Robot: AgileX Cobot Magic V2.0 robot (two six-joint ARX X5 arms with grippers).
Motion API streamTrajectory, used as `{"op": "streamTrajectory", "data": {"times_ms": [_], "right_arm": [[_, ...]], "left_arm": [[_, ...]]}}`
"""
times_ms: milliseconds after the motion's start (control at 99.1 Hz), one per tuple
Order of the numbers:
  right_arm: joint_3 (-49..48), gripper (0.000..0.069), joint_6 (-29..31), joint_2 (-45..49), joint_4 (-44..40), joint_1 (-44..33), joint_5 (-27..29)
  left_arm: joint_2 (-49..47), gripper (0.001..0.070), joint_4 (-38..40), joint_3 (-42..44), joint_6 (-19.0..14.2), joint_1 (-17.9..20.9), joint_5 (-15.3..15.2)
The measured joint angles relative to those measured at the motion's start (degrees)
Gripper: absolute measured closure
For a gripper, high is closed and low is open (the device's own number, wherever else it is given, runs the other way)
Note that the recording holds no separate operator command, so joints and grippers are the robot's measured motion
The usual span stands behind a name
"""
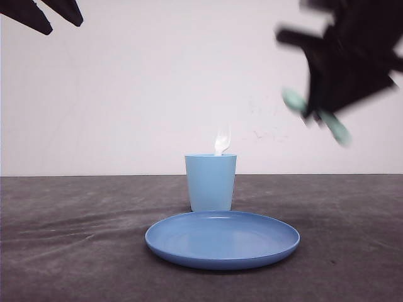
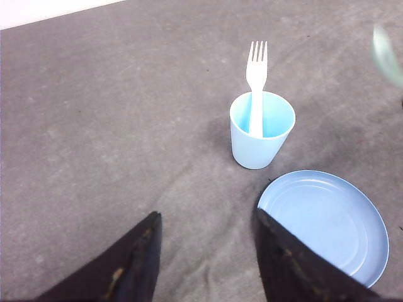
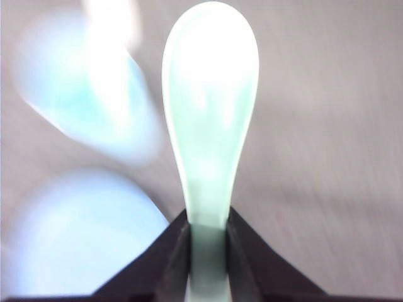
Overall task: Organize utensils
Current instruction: 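Lift the green spoon with the right gripper and move it over the cup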
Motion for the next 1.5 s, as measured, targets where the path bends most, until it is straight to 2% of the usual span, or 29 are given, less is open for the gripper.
{"op": "streamTrajectory", "data": {"times_ms": [283,535,817,1110,1503], "right_arm": [[2.14,0.0616,-6.69,2.71,20.37,3.43,-0.57],[2.14,0.0616,-10.19,10.78,30.21,3.96,-2.84],[2.14,0.0616,-13.25,19.93,37.33,3.96,-3.34],[2.14,0.0616,-13.84,26.21,44.85,3.96,-3.54],[2.14,0.0616,-15.39,31.26,45.66,3.96,-3.54]], "left_arm": [[0.00,0.0433,-0.02,0.00,-0.68,0.00,0.00],[0.00,0.0433,-0.02,0.00,-0.92,0.00,0.00],[0.00,0.0433,-0.02,0.00,-1.75,0.00,0.00],[0.00,0.0433,-1.05,0.00,-2.19,0.00,0.00],[0.00,0.0433,-1.11,0.00,-2.19,0.00,0.00]]}}
